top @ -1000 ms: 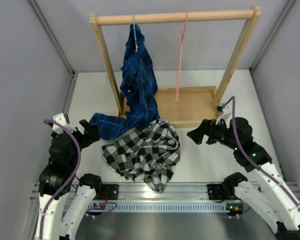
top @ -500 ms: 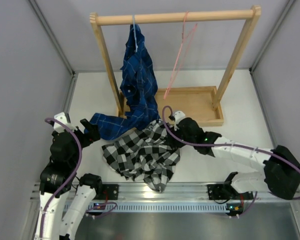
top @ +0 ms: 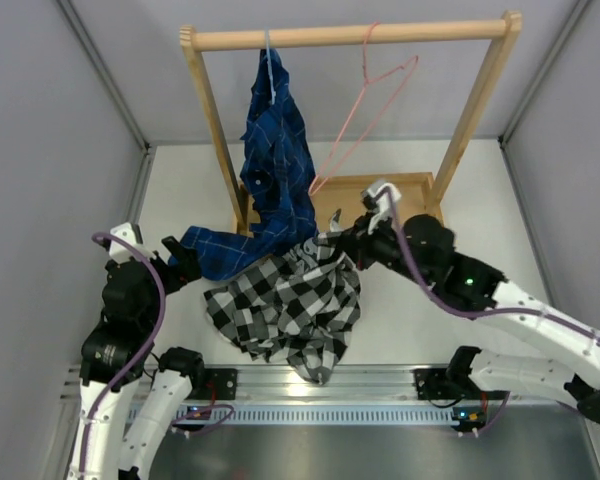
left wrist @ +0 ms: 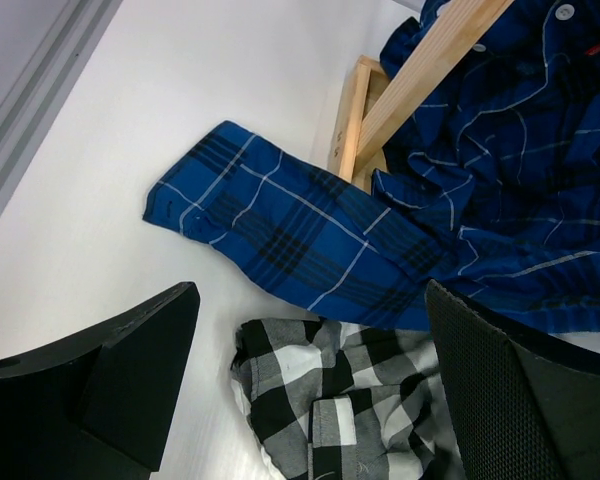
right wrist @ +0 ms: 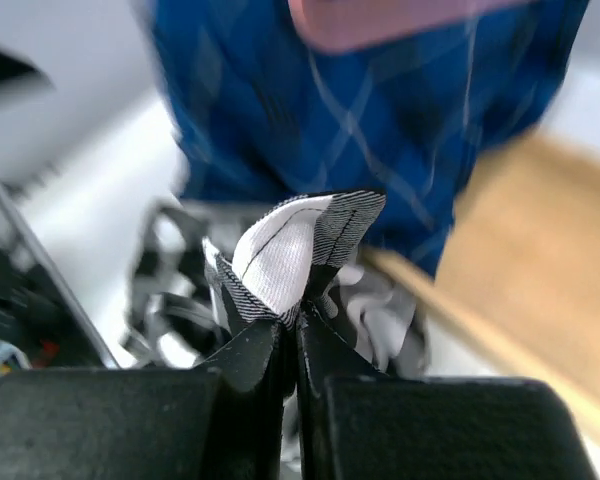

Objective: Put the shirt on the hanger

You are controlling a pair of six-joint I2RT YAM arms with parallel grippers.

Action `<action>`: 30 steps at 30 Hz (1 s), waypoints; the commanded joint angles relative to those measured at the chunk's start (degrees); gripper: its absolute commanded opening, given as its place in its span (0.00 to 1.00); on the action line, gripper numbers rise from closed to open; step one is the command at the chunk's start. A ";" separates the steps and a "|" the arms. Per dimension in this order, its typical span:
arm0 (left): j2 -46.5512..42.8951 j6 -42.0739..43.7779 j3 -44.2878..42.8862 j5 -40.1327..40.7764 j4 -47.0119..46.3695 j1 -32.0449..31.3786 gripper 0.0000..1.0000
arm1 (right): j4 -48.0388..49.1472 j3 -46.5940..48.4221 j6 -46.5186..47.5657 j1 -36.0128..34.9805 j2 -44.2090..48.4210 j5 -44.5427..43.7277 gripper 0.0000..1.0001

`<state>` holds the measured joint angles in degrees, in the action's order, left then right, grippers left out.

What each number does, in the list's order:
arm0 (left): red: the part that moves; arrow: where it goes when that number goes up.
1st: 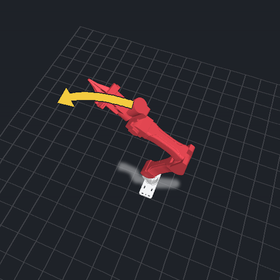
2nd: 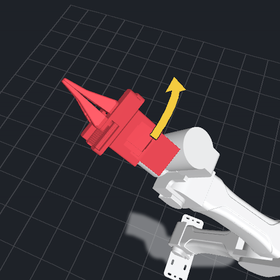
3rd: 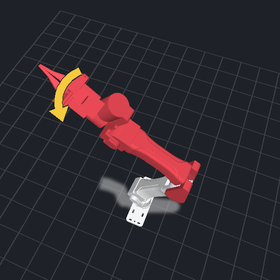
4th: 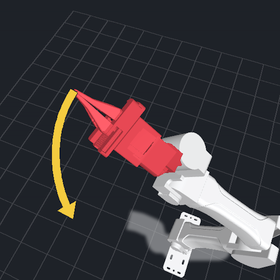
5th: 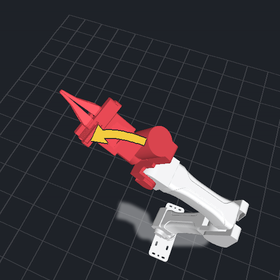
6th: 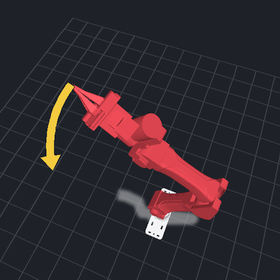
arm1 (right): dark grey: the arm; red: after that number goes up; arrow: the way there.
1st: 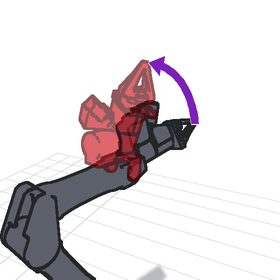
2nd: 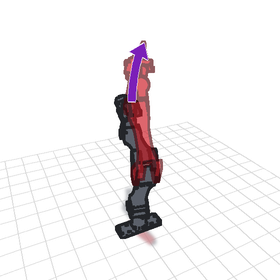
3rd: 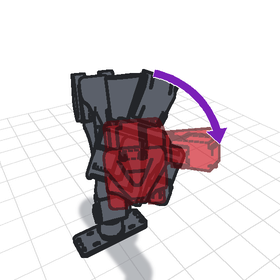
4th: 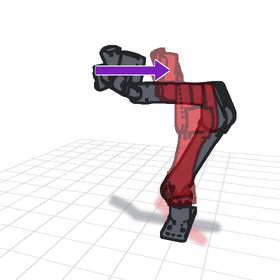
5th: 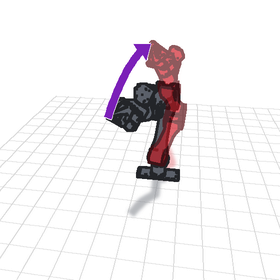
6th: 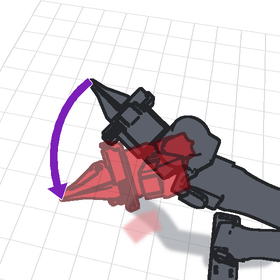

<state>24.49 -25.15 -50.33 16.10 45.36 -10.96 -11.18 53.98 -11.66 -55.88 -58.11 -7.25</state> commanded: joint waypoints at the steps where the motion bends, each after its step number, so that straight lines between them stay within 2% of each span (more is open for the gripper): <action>1: -0.05 -0.08 -0.04 -0.10 -3.53 0.24 0.98 | -4.27 10.42 3.92 -0.99 6.85 3.02 0.00; 5: -1.28 0.36 -0.12 -1.24 -3.62 0.24 0.98 | -19.53 28.49 9.44 -0.99 6.34 5.93 0.00; 8: -3.30 1.50 0.05 -5.18 -4.58 0.24 0.98 | -28.43 39.23 12.26 -0.99 3.62 4.18 0.00; 10: -4.45 3.52 0.31 -10.44 -6.68 0.24 0.98 | -35.03 40.94 13.24 -0.99 2.12 3.38 0.00; 11: -4.97 4.22 0.58 -18.13 -7.39 0.24 0.98 | -36.18 39.29 13.07 -0.99 2.12 3.55 0.00; 13: -5.94 5.63 0.93 -23.81 -9.23 0.15 0.98 | -37.25 34.82 12.10 -0.99 3.17 3.64 0.00; 14: -6.03 5.81 1.11 -25.66 -9.50 0.06 0.98 | -37.07 28.36 10.01 -0.99 3.78 3.90 0.00; 16: -5.86 5.90 1.11 -25.42 -9.42 -0.55 0.98 | -32.28 20.77 7.98 -0.99 4.84 5.30 0.00; 17: -5.68 5.99 1.19 -25.15 -9.42 -0.99 0.98 | -29.98 13.60 6.32 -0.99 4.67 6.62 0.00; 20: -5.16 5.81 1.28 -24.45 -9.33 -1.08 0.98 | -20.48 4.50 4.72 -0.99 0.12 13.98 0.00; 24: -4.63 5.72 1.37 -24.71 -9.33 -1.08 0.98 | -13.88 3.76 5.68 -0.99 -11.11 17.44 0.00; 26: -4.80 5.72 1.46 -24.45 -9.33 -1.25 0.98 | -13.61 6.13 5.68 -0.99 -14.39 14.73 0.04; 27: -4.89 5.55 1.46 -24.27 -9.33 -1.26 0.98 | -13.69 6.75 5.51 -1.07 -16.14 13.24 0.11; 28: -5.07 5.46 1.55 -24.01 -9.33 -1.43 0.98 | -13.69 7.19 4.90 -1.08 -16.33 9.31 0.44; 30: -5.42 5.28 1.63 -23.31 -9.33 -1.78 0.98 | -13.69 7.37 1.74 -0.99 -15.12 5.42 0.56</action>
<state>19.18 -20.18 -49.17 -7.25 39.44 -12.25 -31.38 57.01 -6.87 -56.12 -75.44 3.66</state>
